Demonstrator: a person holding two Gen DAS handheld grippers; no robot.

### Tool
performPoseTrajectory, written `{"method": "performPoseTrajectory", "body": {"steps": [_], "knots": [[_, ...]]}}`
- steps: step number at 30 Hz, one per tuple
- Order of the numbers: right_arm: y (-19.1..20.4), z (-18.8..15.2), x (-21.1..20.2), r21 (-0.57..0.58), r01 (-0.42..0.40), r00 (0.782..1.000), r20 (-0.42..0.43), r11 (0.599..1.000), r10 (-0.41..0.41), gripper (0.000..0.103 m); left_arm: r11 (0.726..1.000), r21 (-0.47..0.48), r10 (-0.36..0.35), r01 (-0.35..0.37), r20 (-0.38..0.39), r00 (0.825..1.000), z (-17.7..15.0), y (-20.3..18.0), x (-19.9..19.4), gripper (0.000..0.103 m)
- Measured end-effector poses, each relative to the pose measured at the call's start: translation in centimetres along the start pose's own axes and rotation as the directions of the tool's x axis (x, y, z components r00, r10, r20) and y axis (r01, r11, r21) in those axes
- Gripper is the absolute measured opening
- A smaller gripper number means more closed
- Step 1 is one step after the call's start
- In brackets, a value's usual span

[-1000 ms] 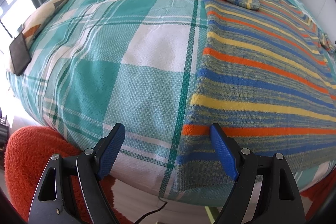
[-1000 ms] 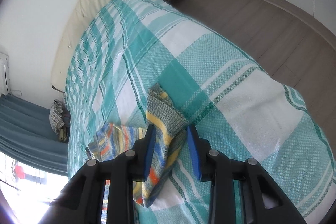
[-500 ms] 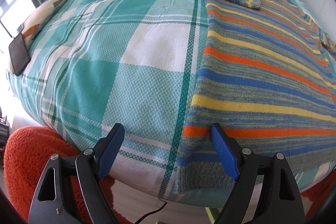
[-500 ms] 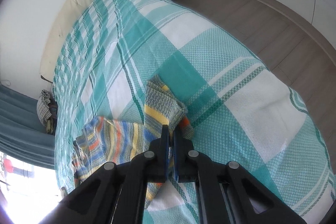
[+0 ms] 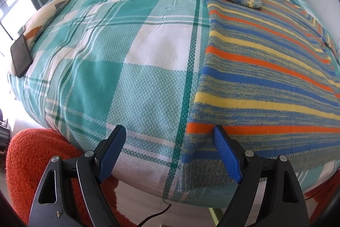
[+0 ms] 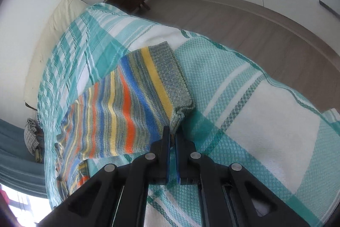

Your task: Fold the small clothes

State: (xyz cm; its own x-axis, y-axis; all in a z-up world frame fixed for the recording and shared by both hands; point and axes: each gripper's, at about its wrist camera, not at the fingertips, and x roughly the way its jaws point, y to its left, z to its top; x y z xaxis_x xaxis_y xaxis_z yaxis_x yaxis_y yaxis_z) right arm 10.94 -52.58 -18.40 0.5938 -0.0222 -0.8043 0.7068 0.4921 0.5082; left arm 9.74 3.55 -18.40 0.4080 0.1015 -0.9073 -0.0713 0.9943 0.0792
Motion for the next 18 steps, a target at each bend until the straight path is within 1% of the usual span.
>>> {"method": "performPoseTrajectory", "body": {"steps": [2, 4, 6, 7, 8, 9, 10, 11, 12, 14, 15, 16, 17, 18], "knots": [[-0.3, -0.2, -0.7, 0.016, -0.012, 1.0, 0.0, 1.0, 0.012, 0.005, 1.0, -0.005, -0.001, 0.001, 0.0, 1.0, -0.1, 0.2, 0.0, 0.085], [-0.5, -0.1, -1.9, 0.002, -0.001, 1.0, -0.007, 1.0, 0.001, 0.008, 1.0, -0.013, -0.007, 0.007, -0.005, 1.0, 0.0, 0.4, 0.1, 0.085], [-0.5, 0.8, -3.3, -0.04, 0.015, 0.999, 0.032, 0.999, -0.014, 0.01, 1.0, -0.02, -0.013, 0.013, -0.009, 1.0, 0.0, 0.4, 0.3, 0.085], [-0.4, 1.7, -3.7, -0.069, 0.018, 0.999, 0.049, 0.997, -0.015, 0.014, 1.0, -0.02, -0.015, 0.015, -0.01, 1.0, 0.1, 0.3, 0.3, 0.085], [-0.4, 2.8, -3.6, -0.089, 0.013, 0.998, 0.057, 0.996, -0.008, 0.024, 1.0, -0.017, -0.014, 0.014, -0.009, 1.0, 0.1, 0.2, 0.4, 0.085], [-0.6, 4.0, -3.3, -0.091, -0.009, 0.998, 0.062, 0.996, 0.015, 0.037, 1.0, -0.01, -0.011, 0.011, -0.007, 1.0, 0.2, 0.0, 0.3, 0.085], [-0.7, 5.4, -2.5, -0.088, -0.036, 0.998, 0.044, 0.995, 0.04, 0.045, 1.0, -0.003, -0.006, 0.006, -0.005, 1.0, 0.2, -0.1, 0.3, 0.085], [-0.8, 6.6, -1.4, -0.086, -0.059, 0.998, 0.008, 0.995, 0.06, 0.048, 1.0, 0.003, -0.001, 0.001, -0.003, 1.0, 0.2, -0.3, 0.3, 0.085], [-1.0, 7.6, -0.4, -0.075, -0.083, 0.997, -0.013, 0.994, 0.083, 0.048, 1.0, 0.006, 0.003, -0.003, -0.001, 1.0, 0.2, -0.3, 0.2, 0.085], [-1.1, 9.0, 2.0, -0.056, -0.132, 0.989, -0.08, 0.99, 0.127, 0.048, 1.0, 0.007, 0.003, -0.003, -0.002, 1.0, 0.1, -0.3, 0.2, 0.085], [-1.1, 9.4, 2.7, -0.054, -0.147, 0.985, -0.095, 0.988, 0.141, 0.044, 1.0, 0.006, 0.003, -0.003, -0.003, 1.0, 0.1, -0.3, 0.2, 0.085], [-0.8, 9.6, 3.1, -0.066, -0.165, 0.982, -0.098, 0.984, 0.159, 0.034, 1.0, 0.004, 0.002, -0.002, -0.005, 1.0, 0.0, -0.2, 0.2, 0.085], [-0.2, 9.8, 3.1, -0.107, -0.169, 0.983, -0.097, 0.98, 0.159, 0.008, 1.0, 0.002, 0.001, -0.001, -0.007, 1.0, 0.1, -0.2, 0.2, 0.085], [0.7, 9.8, 3.0, -0.167, -0.147, 0.987, -0.089, 0.975, 0.133, 0.007, 1.0, 0.001, 0.002, -0.002, -0.008, 1.0, 0.1, -0.1, 0.3, 0.086]]}}
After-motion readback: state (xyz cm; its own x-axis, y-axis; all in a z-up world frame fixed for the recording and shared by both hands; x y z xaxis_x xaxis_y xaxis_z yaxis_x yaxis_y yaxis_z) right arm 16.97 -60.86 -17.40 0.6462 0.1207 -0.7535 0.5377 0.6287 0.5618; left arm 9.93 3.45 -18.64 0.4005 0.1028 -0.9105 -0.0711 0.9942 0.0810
